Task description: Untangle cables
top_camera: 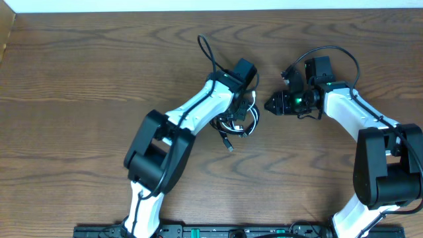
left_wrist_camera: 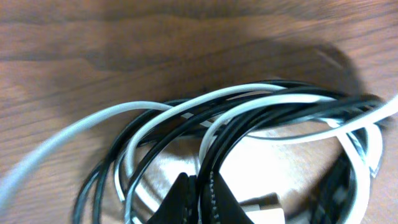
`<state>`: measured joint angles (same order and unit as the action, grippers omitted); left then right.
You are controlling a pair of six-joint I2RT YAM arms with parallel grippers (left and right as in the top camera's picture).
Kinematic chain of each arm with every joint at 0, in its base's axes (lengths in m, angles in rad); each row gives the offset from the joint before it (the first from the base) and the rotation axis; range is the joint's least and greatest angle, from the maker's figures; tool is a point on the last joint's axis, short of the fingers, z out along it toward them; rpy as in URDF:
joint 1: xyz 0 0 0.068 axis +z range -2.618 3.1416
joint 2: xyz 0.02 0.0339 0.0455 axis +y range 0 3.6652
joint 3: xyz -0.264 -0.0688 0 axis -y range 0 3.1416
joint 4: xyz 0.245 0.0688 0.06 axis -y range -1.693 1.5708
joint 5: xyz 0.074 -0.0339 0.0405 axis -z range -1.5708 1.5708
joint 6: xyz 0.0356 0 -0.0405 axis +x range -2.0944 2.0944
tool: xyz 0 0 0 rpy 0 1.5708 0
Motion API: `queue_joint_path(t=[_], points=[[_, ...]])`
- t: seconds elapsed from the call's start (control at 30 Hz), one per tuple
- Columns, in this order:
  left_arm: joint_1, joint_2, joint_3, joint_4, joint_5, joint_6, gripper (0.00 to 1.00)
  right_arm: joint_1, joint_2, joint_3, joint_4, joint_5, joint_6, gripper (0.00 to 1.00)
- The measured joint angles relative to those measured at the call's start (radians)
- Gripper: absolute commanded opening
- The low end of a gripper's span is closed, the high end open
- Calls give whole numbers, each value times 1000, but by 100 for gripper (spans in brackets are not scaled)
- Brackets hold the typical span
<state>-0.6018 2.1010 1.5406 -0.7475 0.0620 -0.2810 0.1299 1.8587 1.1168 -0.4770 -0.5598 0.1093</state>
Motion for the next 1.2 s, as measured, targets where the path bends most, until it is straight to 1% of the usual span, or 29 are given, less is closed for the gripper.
queue_joint_path(t=[0.1, 0.27, 0.5, 0.8, 0.9, 0.97, 1.13, 1.2], points=[[7, -57, -5, -1, 11, 24, 7, 0, 0, 0, 2, -72, -48, 49], [15, -148, -5, -2, 77, 84, 7, 0, 0, 0, 5, -144, -88, 52], [15, -164, -5, -4, 229, 138, 7, 0, 0, 0, 12, -171, -105, 58], [16, -164, -5, 1, 389, 187, 7, 3, 0, 0, 19, -103, -102, 59], [21, -164, -5, 4, 466, 209, 7, 12, 0, 0, 23, -79, -98, 53], [29, -164, -5, 4, 517, 216, 7, 19, 0, 0, 25, -55, -88, 51], [66, -164, -5, 5, 644, 235, 7, 21, 0, 0, 26, 20, -48, 52], [82, -164, -5, 5, 690, 239, 7, 23, 0, 0, 26, 37, -39, 54]])
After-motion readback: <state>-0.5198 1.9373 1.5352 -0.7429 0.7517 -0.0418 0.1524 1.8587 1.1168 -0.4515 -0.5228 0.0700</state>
